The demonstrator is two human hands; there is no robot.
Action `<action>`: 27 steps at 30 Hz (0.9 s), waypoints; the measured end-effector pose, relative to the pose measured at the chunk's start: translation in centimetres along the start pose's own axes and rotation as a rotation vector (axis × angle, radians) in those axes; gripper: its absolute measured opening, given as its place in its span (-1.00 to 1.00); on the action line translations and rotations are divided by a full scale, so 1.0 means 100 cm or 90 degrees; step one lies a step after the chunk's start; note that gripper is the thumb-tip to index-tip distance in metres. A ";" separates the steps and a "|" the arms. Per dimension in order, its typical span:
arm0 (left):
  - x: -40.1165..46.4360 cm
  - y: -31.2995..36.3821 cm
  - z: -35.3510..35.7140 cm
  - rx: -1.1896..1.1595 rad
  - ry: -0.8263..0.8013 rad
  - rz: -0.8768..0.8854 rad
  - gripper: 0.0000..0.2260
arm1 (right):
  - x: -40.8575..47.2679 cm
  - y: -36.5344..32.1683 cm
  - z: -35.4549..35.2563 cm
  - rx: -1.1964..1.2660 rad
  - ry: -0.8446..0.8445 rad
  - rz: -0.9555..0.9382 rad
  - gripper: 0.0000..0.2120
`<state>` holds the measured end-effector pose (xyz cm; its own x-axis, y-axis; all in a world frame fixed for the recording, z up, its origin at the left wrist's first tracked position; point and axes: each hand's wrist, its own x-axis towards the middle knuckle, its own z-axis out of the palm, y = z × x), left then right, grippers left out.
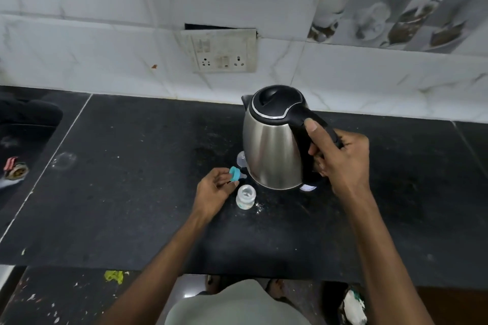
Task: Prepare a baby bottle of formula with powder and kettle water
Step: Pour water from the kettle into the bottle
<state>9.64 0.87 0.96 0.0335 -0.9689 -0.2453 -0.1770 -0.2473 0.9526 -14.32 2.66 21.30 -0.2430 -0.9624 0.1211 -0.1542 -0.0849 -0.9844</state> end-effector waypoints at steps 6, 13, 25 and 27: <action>-0.005 -0.017 0.023 0.034 -0.041 -0.013 -0.63 | -0.011 -0.002 -0.039 -0.112 -0.014 0.012 -0.44; -0.011 -0.047 0.034 0.064 -0.094 -0.043 -0.30 | -0.025 0.003 -0.060 -0.159 -0.035 0.063 -0.45; 0.004 -0.057 0.052 0.073 -0.062 0.018 -0.50 | -0.032 0.011 -0.054 -0.286 -0.115 0.106 -0.43; 0.004 -0.060 0.054 0.072 -0.055 0.026 -0.51 | -0.032 0.016 -0.050 -0.316 -0.129 0.094 -0.36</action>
<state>5.43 2.00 -5.81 -0.0597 -0.9725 -0.2253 -0.2856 -0.1996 0.9373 -18.60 6.87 20.03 -0.1153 -0.9894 -0.0887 -0.5777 0.1394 -0.8043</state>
